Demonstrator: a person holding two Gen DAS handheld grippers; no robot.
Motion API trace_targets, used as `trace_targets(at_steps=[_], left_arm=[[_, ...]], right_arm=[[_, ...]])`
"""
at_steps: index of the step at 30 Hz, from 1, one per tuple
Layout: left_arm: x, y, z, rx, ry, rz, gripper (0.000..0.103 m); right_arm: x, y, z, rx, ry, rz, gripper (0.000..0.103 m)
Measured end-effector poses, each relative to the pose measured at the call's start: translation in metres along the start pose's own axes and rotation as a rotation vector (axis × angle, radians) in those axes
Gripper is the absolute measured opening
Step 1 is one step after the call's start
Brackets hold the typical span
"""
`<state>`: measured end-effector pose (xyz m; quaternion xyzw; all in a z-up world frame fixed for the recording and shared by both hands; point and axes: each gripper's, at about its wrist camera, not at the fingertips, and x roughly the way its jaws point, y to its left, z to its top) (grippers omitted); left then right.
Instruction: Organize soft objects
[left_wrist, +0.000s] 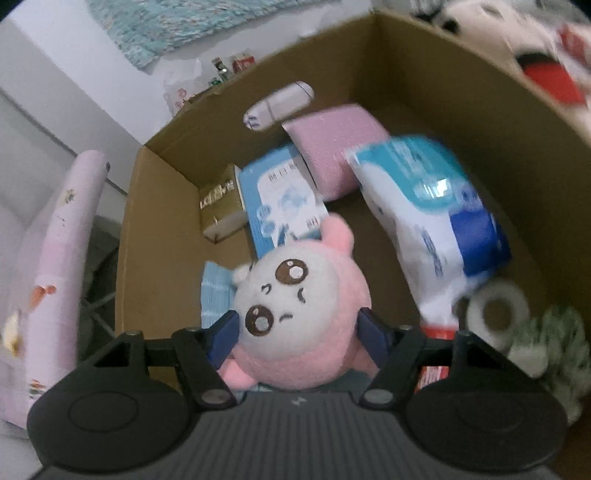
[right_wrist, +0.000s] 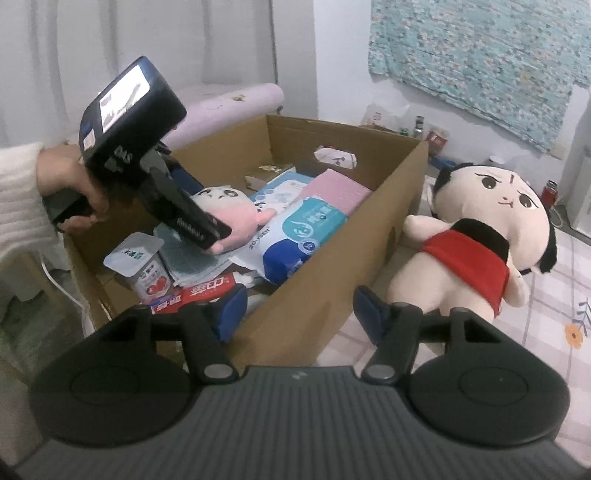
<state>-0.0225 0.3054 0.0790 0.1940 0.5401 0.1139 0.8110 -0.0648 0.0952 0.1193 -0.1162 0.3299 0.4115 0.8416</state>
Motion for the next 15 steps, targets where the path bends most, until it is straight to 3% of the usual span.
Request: trace_targets(at_steps=[4,7,9,13,15], left_arm=[[-0.02,0.004,-0.004,-0.046,-0.01,0.005,0.075],[-0.049,0.018,-0.018,-0.192,0.0,-0.025,0.087],[-0.049,0.025,-0.026,-0.253,0.089,-0.071,0.087],[-0.021,0.018,-0.034,-0.237,0.266,-0.024,0.083],[-0.006,0.017,-0.038,-0.263,0.321,-0.07,0.069]], right_arm=[[-0.001,-0.002,-0.002,0.013,-0.018,0.022,0.063],[0.001,-0.004,-0.003,0.026,-0.032,0.028,0.062],[0.006,-0.002,-0.002,0.01,-0.015,0.04,0.062],[0.004,0.0,-0.007,0.003,-0.015,0.073,0.062],[0.005,-0.001,-0.008,0.021,-0.003,0.104,0.062]])
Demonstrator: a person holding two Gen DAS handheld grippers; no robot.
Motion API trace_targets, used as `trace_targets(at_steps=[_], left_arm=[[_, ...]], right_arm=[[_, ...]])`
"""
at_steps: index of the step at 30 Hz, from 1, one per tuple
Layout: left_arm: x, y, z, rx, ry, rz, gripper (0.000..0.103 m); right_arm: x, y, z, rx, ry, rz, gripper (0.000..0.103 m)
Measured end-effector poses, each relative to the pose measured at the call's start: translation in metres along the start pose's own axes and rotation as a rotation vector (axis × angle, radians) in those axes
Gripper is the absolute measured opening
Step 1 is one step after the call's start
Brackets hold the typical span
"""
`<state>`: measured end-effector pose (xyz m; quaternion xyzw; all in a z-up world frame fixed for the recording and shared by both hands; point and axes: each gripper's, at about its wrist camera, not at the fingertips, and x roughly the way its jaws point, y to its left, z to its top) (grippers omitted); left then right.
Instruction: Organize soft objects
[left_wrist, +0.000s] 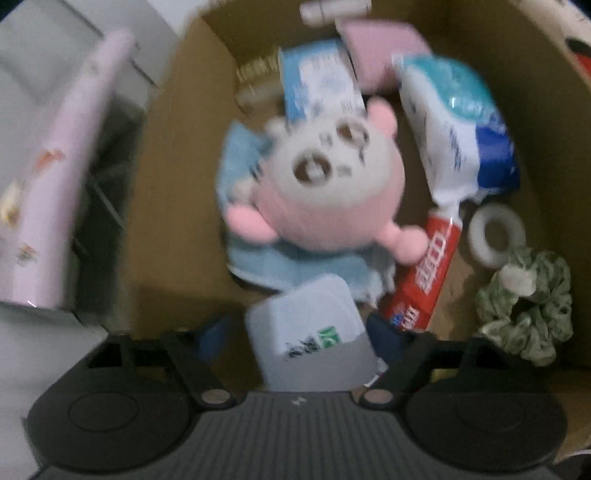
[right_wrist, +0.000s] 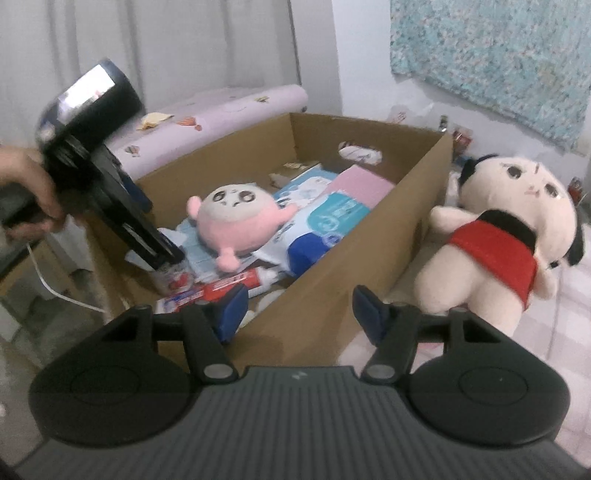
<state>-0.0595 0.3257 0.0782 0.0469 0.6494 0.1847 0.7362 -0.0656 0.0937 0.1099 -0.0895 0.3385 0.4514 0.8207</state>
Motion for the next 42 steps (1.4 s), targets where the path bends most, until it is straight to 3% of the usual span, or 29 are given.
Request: trace_targets(at_steps=[3,6,12,15,17,18,21,22,28,30,32,33,34,40,42], left_arm=[[0.006,-0.003,0.001,0.025,0.027,0.037,0.065],[0.01,-0.016,-0.003,0.168,0.083,0.181,0.064],[0.004,-0.004,-0.004,0.118,0.083,0.137,0.07],[-0.033,-0.013,-0.011,0.18,-0.024,0.182,0.081],[-0.063,-0.02,-0.015,0.193,-0.107,0.149,0.08],[-0.076,-0.024,-0.015,0.2,-0.143,0.095,0.079],[-0.078,-0.039,-0.013,0.216,-0.13,-0.061,0.055],[-0.072,-0.046,-0.013,0.223,-0.111,-0.084,0.054],[-0.025,-0.059,0.002,0.273,-0.047,-0.055,0.054],[-0.015,-0.058,0.01,0.264,-0.034,-0.056,0.059],[-0.005,-0.057,0.017,0.23,0.001,-0.096,0.052],[-0.006,-0.053,0.02,0.202,0.009,-0.133,0.037],[-0.005,-0.047,0.022,0.156,0.018,-0.177,0.031],[0.0,-0.011,0.025,-0.129,0.077,-0.28,0.029],[0.002,-0.011,0.027,-0.131,0.095,-0.271,0.03]], right_arm=[[0.001,-0.008,-0.001,0.06,0.014,0.031,0.062],[-0.003,-0.006,-0.001,0.06,0.007,0.023,0.062],[-0.003,-0.007,-0.001,0.058,0.011,0.037,0.062],[-0.003,-0.008,-0.001,0.066,0.013,0.041,0.062],[-0.004,-0.006,0.0,0.057,0.007,0.025,0.062],[-0.006,-0.005,0.0,0.053,0.003,0.017,0.062],[-0.016,-0.009,0.002,0.047,-0.034,-0.022,0.062],[-0.021,-0.013,0.004,0.055,-0.051,-0.036,0.062],[-0.036,-0.04,0.007,0.137,-0.096,-0.054,0.062],[-0.037,-0.047,0.006,0.168,-0.091,-0.028,0.062],[-0.037,-0.051,0.004,0.181,-0.085,-0.032,0.062],[-0.036,-0.051,0.004,0.174,-0.083,-0.04,0.062],[-0.036,-0.05,0.004,0.168,-0.083,-0.048,0.062],[-0.031,-0.04,0.004,0.144,-0.071,-0.022,0.062],[-0.031,-0.036,0.005,0.131,-0.071,-0.022,0.063]])
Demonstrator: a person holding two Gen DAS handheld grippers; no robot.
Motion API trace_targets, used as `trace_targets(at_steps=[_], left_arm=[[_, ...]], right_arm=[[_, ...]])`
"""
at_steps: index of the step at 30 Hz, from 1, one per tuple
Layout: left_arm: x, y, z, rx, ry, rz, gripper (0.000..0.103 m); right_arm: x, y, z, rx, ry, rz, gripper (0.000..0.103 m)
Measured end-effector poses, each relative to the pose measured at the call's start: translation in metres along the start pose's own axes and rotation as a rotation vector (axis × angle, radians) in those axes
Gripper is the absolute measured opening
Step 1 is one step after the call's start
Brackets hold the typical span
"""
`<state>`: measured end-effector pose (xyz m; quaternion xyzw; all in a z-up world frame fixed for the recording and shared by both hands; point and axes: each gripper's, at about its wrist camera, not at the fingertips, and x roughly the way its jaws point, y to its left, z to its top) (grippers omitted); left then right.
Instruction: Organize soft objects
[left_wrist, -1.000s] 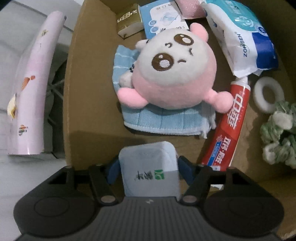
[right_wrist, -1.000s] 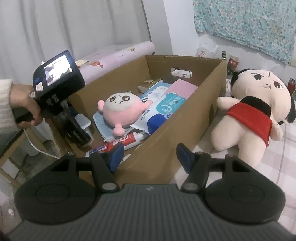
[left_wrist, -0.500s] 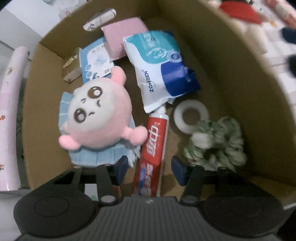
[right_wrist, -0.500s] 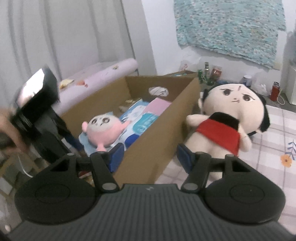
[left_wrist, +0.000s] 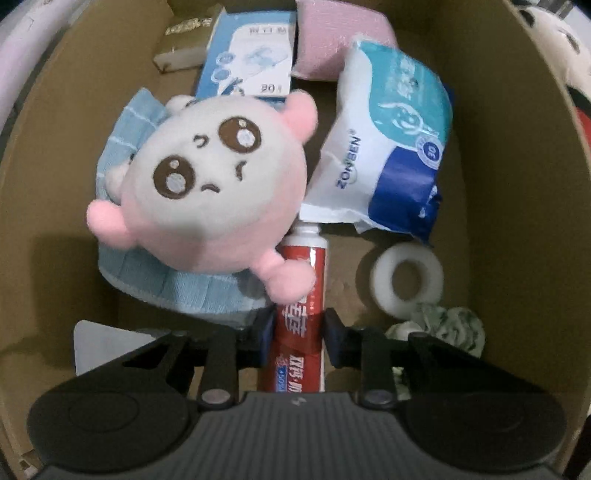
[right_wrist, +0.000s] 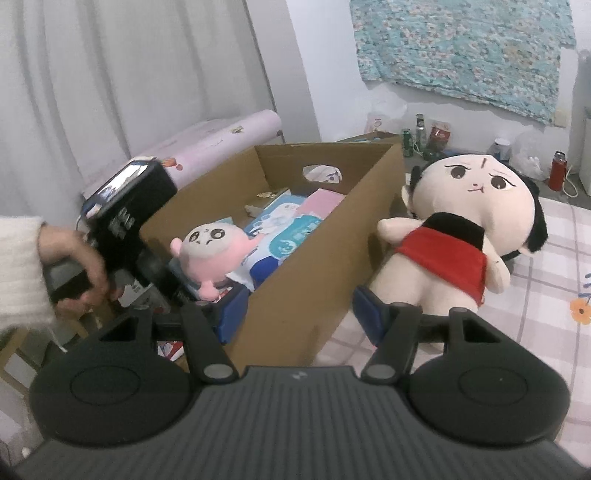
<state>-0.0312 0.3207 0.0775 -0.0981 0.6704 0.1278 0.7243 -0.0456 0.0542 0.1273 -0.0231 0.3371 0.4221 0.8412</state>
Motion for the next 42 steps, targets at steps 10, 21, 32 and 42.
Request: trace_targets(at_steps=[10,21,32,42], left_arm=[[-0.008,-0.013,-0.001,0.024,-0.043,0.05,0.057],[0.0,-0.019,-0.015,0.069,-0.115,0.035,0.028],[0.004,-0.041,-0.025,0.087,-0.127,-0.065,0.028],[0.004,-0.043,-0.024,0.113,-0.126,-0.065,0.04]], right_arm=[[0.001,0.003,0.001,-0.009,0.008,0.014,0.063],[0.0,-0.003,0.002,0.019,0.004,0.024,0.063],[0.004,0.0,0.001,0.023,0.016,0.026,0.063],[0.009,0.004,0.001,0.02,0.026,0.03,0.063]])
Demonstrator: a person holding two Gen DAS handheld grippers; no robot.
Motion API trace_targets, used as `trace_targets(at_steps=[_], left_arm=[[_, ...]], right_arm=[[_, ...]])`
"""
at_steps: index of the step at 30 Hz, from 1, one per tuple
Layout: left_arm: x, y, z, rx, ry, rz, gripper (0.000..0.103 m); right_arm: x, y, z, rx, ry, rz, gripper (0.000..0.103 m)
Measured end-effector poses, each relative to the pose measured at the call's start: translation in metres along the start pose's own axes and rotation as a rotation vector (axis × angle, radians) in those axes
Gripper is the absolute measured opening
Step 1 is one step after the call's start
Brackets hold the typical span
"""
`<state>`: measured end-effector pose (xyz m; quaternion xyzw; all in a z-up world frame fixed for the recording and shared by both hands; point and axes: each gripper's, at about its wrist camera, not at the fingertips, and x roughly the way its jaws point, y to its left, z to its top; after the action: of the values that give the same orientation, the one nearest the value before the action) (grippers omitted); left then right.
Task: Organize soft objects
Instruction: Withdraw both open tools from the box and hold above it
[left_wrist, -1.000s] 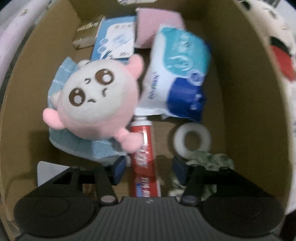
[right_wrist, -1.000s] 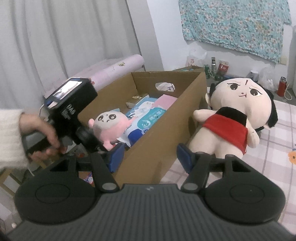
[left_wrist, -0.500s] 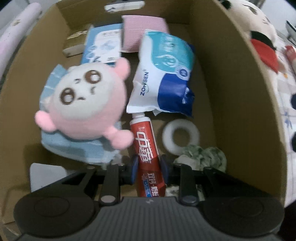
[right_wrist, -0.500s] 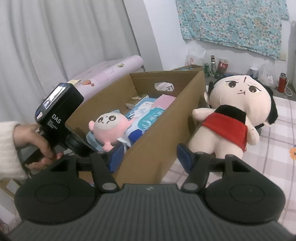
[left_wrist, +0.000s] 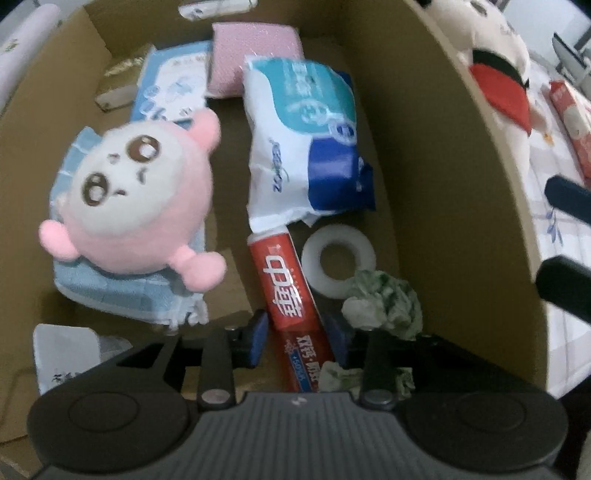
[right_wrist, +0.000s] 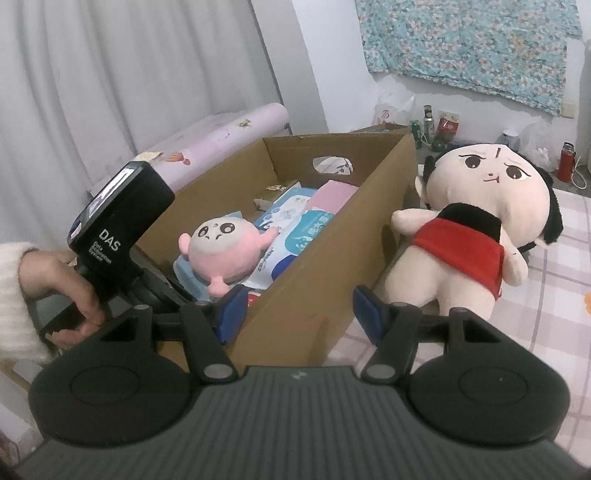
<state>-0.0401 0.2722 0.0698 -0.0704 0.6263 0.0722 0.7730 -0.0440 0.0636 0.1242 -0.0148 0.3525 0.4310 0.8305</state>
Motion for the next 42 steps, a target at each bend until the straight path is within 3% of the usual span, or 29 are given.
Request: trace_targets(at_steps=[4,5,7,9,13,18,25,42], left_arm=[[-0.027,0.0,-0.005,0.062,-0.123,0.134,0.057],[-0.039,-0.003,-0.012,0.082,-0.173,0.182,0.06],[-0.062,-0.008,-0.029,0.103,-0.28,0.254,0.077],[-0.083,-0.01,-0.048,0.076,-0.387,0.304,0.086],[-0.111,-0.006,-0.079,-0.053,-0.535,0.3,0.088],[-0.132,0.001,-0.104,-0.184,-0.654,0.308,0.093],[-0.145,-0.013,-0.127,-0.204,-0.726,0.288,0.097],[-0.145,-0.049,-0.147,-0.11,-0.743,0.4,0.103]], right_arm=[[-0.001,0.003,-0.001,-0.011,-0.003,-0.005,0.063],[-0.002,0.003,-0.001,-0.012,-0.007,-0.005,0.063],[-0.004,0.004,0.0,-0.018,-0.017,0.004,0.063],[-0.006,0.007,0.001,-0.03,-0.027,0.011,0.063],[-0.01,0.013,0.006,-0.034,-0.055,0.001,0.063],[-0.018,0.022,0.011,-0.024,-0.105,0.013,0.063],[-0.013,0.034,0.002,-0.036,-0.099,-0.013,0.063],[-0.024,0.031,-0.015,-0.013,-0.125,-0.068,0.063]])
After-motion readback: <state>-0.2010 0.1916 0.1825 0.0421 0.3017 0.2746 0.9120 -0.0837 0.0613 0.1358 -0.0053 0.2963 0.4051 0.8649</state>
